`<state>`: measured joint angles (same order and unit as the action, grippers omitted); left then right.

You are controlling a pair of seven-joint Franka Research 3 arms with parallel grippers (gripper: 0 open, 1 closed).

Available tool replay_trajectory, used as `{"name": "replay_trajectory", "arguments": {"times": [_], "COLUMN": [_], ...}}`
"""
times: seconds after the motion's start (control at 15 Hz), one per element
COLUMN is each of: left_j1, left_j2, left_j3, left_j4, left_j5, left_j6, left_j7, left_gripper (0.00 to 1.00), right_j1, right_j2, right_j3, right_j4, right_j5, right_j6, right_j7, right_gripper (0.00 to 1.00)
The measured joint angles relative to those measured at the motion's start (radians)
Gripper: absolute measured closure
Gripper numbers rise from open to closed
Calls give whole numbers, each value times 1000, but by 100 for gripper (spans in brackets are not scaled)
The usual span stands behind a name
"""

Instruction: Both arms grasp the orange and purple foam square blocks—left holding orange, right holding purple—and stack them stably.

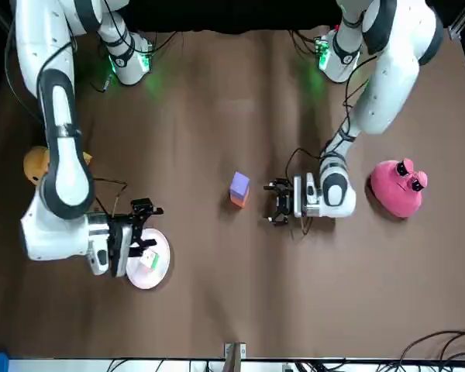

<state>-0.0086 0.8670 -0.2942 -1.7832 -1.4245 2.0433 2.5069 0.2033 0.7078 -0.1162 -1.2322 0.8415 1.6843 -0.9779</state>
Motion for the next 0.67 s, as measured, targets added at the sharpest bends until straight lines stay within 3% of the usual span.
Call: {"name": "replay_trajectory", "arguments": {"times": [0.2,0.67], "left_j1": [50,113], "left_j2": [-64,-230], "left_j3": [0,3], "left_j4": [-4,-11], "left_j5": [70,265], "left_j6": [-7,-10], "left_j7": [-103,-555], "left_gripper": [0,0], "right_j1": [-2,9], "right_j2": [-31,-237], "right_j3": [1,10], "right_j4": [54,77], "right_j5": [-110,-446], "right_j6": [-17,-135], "right_j7": [160,650], "right_gripper": [0,0]}}
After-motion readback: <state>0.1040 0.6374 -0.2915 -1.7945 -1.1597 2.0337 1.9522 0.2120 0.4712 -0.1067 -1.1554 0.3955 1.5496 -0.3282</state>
